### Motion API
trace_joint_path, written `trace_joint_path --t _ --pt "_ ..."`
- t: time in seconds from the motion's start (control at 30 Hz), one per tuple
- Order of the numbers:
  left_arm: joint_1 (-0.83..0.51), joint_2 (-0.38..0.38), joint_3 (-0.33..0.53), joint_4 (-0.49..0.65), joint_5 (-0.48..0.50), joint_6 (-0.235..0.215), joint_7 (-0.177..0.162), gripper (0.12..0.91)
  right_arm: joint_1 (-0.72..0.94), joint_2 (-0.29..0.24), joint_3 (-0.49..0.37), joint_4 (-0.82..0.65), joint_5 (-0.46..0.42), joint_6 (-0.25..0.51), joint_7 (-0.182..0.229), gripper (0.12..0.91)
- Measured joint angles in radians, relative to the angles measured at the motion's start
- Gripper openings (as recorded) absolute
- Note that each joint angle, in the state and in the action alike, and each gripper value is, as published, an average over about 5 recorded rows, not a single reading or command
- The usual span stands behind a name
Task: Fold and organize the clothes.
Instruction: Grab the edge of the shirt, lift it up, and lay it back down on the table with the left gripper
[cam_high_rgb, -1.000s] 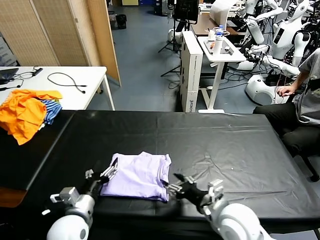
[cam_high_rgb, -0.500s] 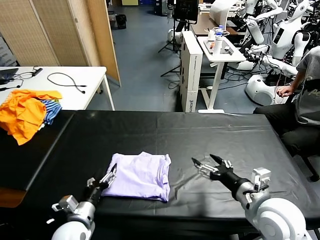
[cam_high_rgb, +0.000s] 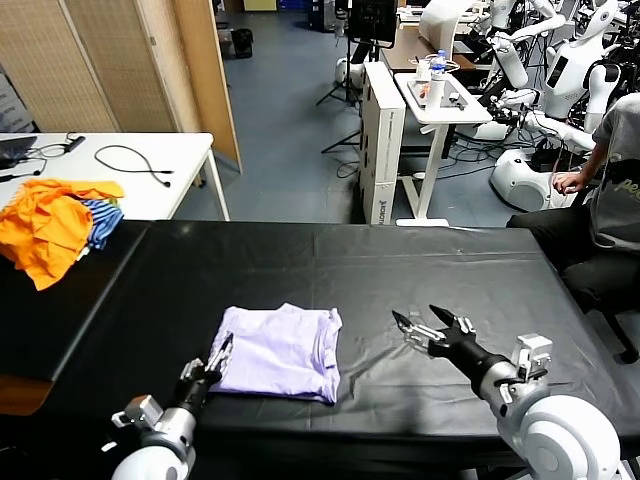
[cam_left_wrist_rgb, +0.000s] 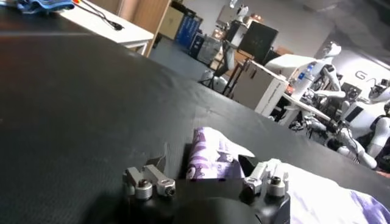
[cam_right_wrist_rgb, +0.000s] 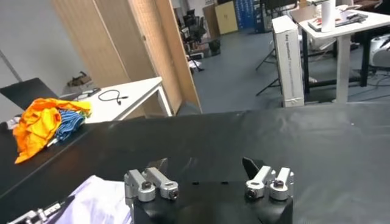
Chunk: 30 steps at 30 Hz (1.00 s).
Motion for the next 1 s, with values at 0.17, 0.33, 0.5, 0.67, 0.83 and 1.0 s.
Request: trace_joint_path --t 0.17,0.33,0.5,0.67,0.83,1.0 --pt "-0.003 0.0 -0.007 -0.004 -0.045 0.023 -0.007 0.216 -0.001 0.005 -0.002 -0.004 -0.006 0.0 0.0 0.907" --pt "-0.012 0.019 -0.026 -0.029 -0.005 0.046 -0.021 0.176 0.001 0.006 0.004 -0.012 -0.01 0.002 0.0 0.907" --pt "-0.023 0.087 -0.062 -0.044 0.101 0.035 -0.021 0.171 0.007 0.008 0.007 -0.031 -0.027 0.011 -0.001 0.907" --pt "-0.012 0.219 -0.122 -0.054 0.158 0.022 -0.02 0.171 0.012 0.011 -0.002 -0.052 -0.035 0.013 -0.002 0.907" --pt "0.012 0.358 -0.22 -0.067 0.183 0.008 -0.023 0.171 0.019 0.012 -0.013 -0.061 -0.038 0.014 -0.002 0.907" --pt "0.039 0.465 -0.32 -0.106 0.231 0.005 -0.04 0.171 0.017 0.021 -0.028 -0.063 -0.047 0.014 -0.003 0.907"
